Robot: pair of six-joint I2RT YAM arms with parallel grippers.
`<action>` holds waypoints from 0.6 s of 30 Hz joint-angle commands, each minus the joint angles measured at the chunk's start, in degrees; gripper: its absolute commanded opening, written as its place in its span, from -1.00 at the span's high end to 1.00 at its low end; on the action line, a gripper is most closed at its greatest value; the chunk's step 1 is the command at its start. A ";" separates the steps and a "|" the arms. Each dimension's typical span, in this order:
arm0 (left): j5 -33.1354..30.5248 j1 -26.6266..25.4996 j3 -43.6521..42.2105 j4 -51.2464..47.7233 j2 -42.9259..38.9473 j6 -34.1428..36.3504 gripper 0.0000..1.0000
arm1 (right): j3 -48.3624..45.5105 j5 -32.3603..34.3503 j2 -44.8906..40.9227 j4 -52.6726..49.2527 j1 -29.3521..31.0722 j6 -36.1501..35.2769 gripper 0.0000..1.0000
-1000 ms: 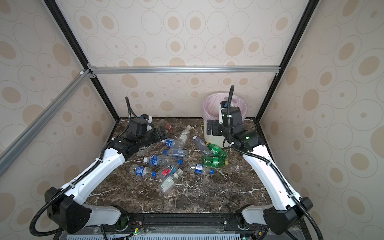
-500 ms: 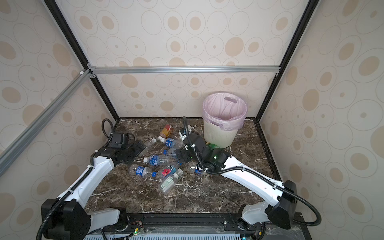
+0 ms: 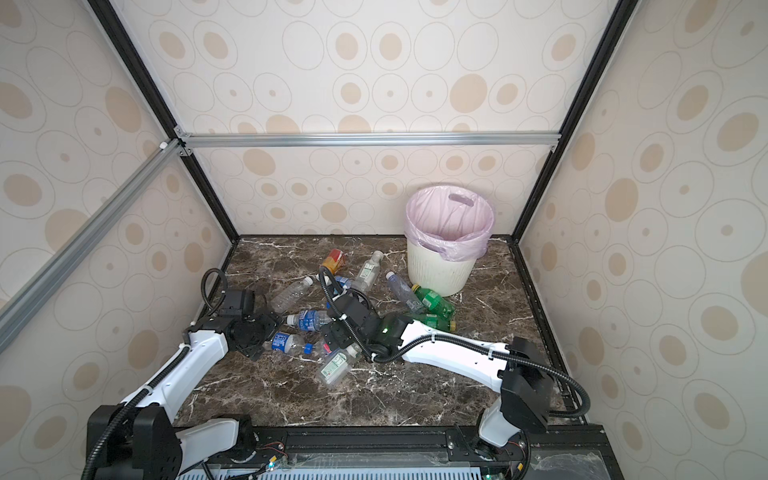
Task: Throw the plastic bottles in the bin
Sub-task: 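Move both grippers back down toward the bottle pile, then grasp a crushed clear bottle in the pile with the left gripper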
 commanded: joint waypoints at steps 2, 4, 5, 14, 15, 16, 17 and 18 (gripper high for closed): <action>-0.27 1.71 -1.79 2.49 0.21 -1.66 -0.86 | 0.94 0.34 1.61 1.70 2.18 2.26 -1.00; -0.45 2.31 -2.37 3.21 0.85 -1.66 -0.83 | 0.82 0.26 1.84 1.48 2.33 2.68 -0.99; -0.40 2.69 -2.69 4.01 1.21 -1.55 -0.80 | 0.58 0.19 1.67 1.63 2.32 2.85 -0.99; 0.47 4.30 -3.96 9.97 5.69 -1.87 -0.67 | -1.99 0.72 -0.08 2.67 2.45 4.28 -1.00; 0.30 4.42 -4.00 10.27 6.04 -1.75 -0.63 | -2.16 0.82 -0.25 2.62 2.45 4.28 -0.99; -0.09 4.42 -3.94 10.29 6.23 -1.71 -0.61 | -2.26 0.87 -0.35 2.57 2.44 4.35 -0.99; -0.23 4.38 -3.99 10.44 6.38 -1.64 -0.57 | -2.35 0.96 -0.36 2.62 2.41 4.37 -0.99; -0.23 4.56 -4.32 10.90 6.54 -1.41 -0.53 | -2.42 1.07 -0.44 2.58 2.46 4.41 -0.99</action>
